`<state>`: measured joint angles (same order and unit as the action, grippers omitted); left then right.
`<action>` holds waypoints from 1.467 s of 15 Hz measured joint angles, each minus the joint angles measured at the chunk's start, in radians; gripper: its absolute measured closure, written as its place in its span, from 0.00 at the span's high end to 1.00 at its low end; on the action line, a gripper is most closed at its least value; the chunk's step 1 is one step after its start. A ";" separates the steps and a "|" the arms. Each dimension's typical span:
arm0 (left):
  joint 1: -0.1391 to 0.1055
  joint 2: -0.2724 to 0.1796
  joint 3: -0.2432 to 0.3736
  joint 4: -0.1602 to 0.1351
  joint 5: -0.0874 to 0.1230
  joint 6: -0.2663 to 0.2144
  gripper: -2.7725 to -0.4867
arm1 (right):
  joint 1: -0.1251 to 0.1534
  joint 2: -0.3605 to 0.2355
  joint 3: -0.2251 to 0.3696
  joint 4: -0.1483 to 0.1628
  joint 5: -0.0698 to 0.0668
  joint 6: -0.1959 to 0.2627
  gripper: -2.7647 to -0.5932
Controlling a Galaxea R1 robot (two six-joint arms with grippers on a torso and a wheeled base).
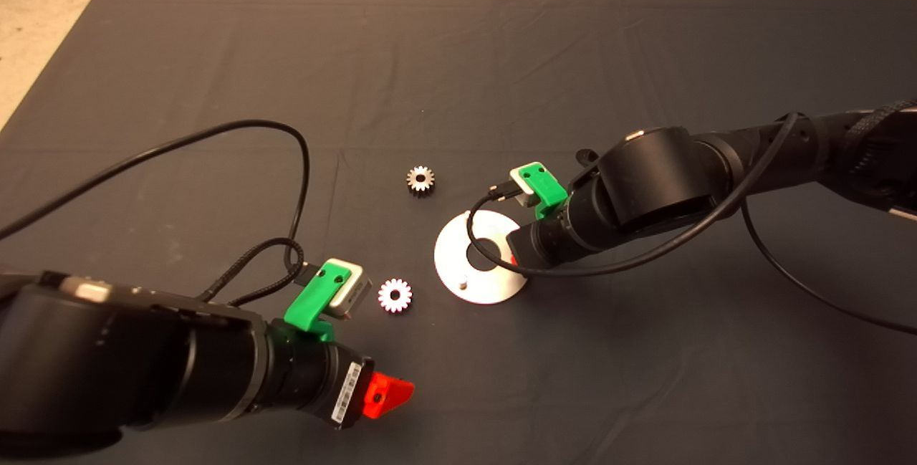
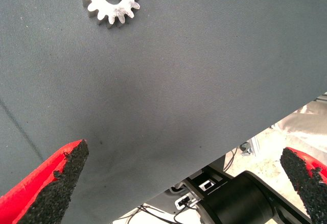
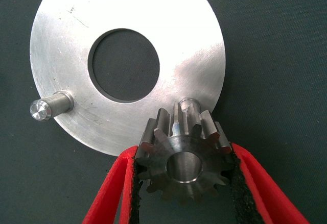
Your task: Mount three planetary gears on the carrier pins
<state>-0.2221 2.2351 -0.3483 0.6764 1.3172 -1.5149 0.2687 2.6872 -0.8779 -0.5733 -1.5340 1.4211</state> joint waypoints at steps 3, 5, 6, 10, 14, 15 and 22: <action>0.000 0.000 0.000 0.000 0.000 0.000 0.99 | 0.000 0.000 0.000 0.000 0.000 0.000 0.17; 0.000 0.000 0.000 0.000 0.000 0.000 0.99 | -0.004 0.000 0.000 0.000 0.000 -0.002 0.17; 0.000 0.000 0.000 0.000 0.000 0.000 0.99 | -0.005 0.000 -0.001 0.000 0.000 -0.002 0.17; 0.000 0.000 0.000 0.000 0.000 0.000 0.99 | -0.005 0.000 -0.003 0.000 0.000 -0.003 0.17; 0.000 0.000 0.000 0.000 0.000 0.000 0.99 | -0.005 0.000 -0.011 -0.001 0.000 -0.003 0.17; 0.000 0.000 0.000 0.000 0.000 0.000 0.99 | -0.005 0.000 -0.012 0.000 0.000 -0.003 0.17; 0.000 0.000 0.000 0.000 -0.001 0.000 0.99 | -0.005 0.000 -0.018 -0.001 0.000 -0.003 0.17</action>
<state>-0.2221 2.2351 -0.3483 0.6764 1.3157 -1.5149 0.2636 2.6872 -0.8962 -0.5743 -1.5343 1.4177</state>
